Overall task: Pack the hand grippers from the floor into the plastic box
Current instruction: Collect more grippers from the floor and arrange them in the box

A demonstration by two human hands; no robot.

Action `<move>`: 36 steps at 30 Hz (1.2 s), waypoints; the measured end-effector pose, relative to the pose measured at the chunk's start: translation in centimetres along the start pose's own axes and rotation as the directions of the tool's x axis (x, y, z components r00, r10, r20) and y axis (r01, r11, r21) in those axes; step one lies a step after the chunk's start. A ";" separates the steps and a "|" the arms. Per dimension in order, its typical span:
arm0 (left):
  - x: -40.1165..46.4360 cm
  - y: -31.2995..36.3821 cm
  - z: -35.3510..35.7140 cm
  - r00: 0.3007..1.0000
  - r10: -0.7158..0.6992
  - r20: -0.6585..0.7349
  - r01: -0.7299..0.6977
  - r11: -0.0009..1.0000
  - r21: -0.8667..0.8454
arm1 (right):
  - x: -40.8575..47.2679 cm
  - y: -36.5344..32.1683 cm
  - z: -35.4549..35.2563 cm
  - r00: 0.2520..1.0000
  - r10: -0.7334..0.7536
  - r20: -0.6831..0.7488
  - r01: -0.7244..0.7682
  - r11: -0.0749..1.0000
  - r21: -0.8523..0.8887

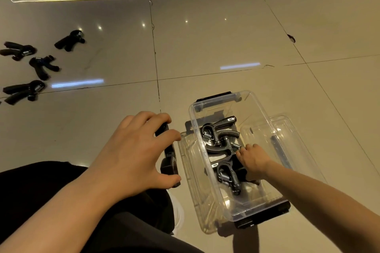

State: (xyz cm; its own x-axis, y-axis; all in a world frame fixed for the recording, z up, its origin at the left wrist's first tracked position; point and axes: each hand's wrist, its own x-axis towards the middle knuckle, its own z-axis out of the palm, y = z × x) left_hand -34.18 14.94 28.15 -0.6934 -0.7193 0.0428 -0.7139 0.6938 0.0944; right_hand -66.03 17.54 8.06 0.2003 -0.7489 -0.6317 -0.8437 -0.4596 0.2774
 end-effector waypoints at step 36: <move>-0.6 -1.2 0.2 0.999 0.004 -0.032 -0.005 0.999 -0.041 | -1.1 -1.5 3.4 0.988 0.110 0.113 -0.111 0.994 -0.002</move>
State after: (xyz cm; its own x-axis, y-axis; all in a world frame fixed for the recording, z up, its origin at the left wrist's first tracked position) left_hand -32.91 14.56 27.77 -0.6926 -0.7175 0.0748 -0.7058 0.6954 0.1353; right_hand -66.70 20.63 5.84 0.0487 -0.7363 -0.6749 -0.8597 -0.3749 0.3469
